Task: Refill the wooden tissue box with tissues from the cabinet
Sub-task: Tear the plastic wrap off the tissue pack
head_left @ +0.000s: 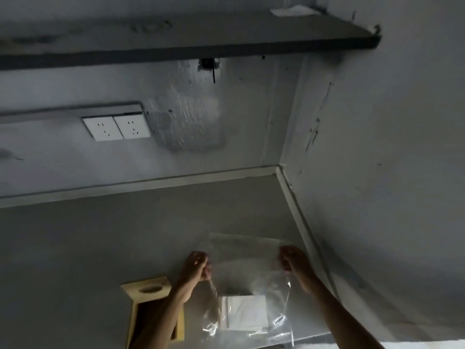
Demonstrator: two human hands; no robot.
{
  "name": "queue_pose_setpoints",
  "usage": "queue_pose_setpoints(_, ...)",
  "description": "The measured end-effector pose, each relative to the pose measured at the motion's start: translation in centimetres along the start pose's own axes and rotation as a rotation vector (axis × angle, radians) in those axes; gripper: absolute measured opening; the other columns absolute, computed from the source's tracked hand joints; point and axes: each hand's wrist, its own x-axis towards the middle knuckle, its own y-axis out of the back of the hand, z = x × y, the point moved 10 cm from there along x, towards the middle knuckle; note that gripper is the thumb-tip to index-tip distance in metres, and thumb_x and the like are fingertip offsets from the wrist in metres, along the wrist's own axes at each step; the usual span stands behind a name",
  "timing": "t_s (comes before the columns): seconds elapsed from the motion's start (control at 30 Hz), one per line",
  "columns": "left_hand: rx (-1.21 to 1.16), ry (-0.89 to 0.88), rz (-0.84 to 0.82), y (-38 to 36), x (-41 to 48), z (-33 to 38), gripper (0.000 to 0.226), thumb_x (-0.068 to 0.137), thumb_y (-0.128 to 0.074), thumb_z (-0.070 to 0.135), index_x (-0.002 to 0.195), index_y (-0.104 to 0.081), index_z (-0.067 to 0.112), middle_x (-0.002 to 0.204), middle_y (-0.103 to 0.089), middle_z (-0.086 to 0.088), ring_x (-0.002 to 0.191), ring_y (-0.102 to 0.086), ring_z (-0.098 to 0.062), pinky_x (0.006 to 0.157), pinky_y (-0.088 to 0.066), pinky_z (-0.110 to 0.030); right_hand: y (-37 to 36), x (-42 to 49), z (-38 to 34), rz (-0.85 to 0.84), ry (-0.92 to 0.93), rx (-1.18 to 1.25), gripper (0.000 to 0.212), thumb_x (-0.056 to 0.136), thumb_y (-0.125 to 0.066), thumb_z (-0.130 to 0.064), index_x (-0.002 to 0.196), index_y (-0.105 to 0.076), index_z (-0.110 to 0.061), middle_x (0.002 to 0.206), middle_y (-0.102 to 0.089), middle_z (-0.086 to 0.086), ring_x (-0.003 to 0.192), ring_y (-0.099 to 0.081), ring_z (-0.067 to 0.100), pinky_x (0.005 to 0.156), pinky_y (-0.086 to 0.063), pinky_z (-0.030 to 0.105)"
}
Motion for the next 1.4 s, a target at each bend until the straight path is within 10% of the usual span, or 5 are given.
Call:
queue_pose_setpoints(0.33,-0.179,-0.032,-0.255,-1.4,-2.6,5.0,0.039,0.092,-0.051,0.051,0.115,-0.061,0.021,0.094,-0.068,-0.009,0.072,-0.061,-0.020,0.065,-0.048,-0.034,2.1,-4.4,-6.9,-0.004,0.293,0.016,0.013,0.093,-0.054,0.005,0.094,-0.065,0.000,0.062,-0.064,0.002,0.050,-0.056,0.010,0.046,-0.045,0.016)
queue_pose_setpoints(0.67,0.126,-0.421,-0.090,-1.3,-4.3,10.2,0.008,0.081,-0.071,-0.002,0.087,-0.067,-0.005,0.071,-0.069,0.000,0.065,-0.064,-0.002,0.063,-0.048,-0.014,2.9,-5.9,-11.5,-0.004,0.348,-0.100,0.027,0.076,-0.077,-0.042,0.085,-0.074,-0.017,0.079,-0.075,0.002,0.081,-0.071,0.025,0.065,-0.051,0.017)
queue_pose_setpoints(0.77,0.153,-0.452,-0.061,-2.2,-4.6,10.5,0.009,0.083,-0.069,-0.002,0.090,-0.066,-0.006,0.073,-0.068,0.000,0.065,-0.063,0.003,0.063,-0.047,-0.010,4.2,-7.9,-12.9,0.310,0.485,-0.239,0.071,0.071,-0.060,-0.071,0.116,-0.062,-0.015,0.108,-0.067,0.005,0.100,-0.063,0.022,0.082,-0.050,0.030)
queue_pose_setpoints(0.87,0.142,-0.458,-0.090,-2.8,-4.3,10.5,0.013,0.083,-0.068,-0.003,0.094,-0.064,-0.009,0.077,-0.066,-0.006,0.065,-0.061,0.002,0.062,-0.046,-0.011,-0.2,-15.1,-17.9,0.634,0.962,-0.739,0.029,0.088,-0.057,-0.024,0.114,-0.065,-0.012,0.114,-0.063,0.009,0.103,-0.057,0.026,0.089,-0.043,0.037)
queue_pose_setpoints(1.4,0.278,-0.594,-0.135,-1.8,-5.1,11.9,0.013,0.082,-0.061,0.001,0.092,-0.064,0.008,0.077,-0.070,0.001,0.071,-0.063,-0.014,0.064,-0.048,-0.020,-18.6,-11.9,-16.0,0.146,0.993,-1.463,0.031,0.050,-0.091,-0.037,0.061,-0.067,-0.021,0.054,-0.066,-0.002,0.053,-0.065,0.014,0.047,-0.049,0.021)
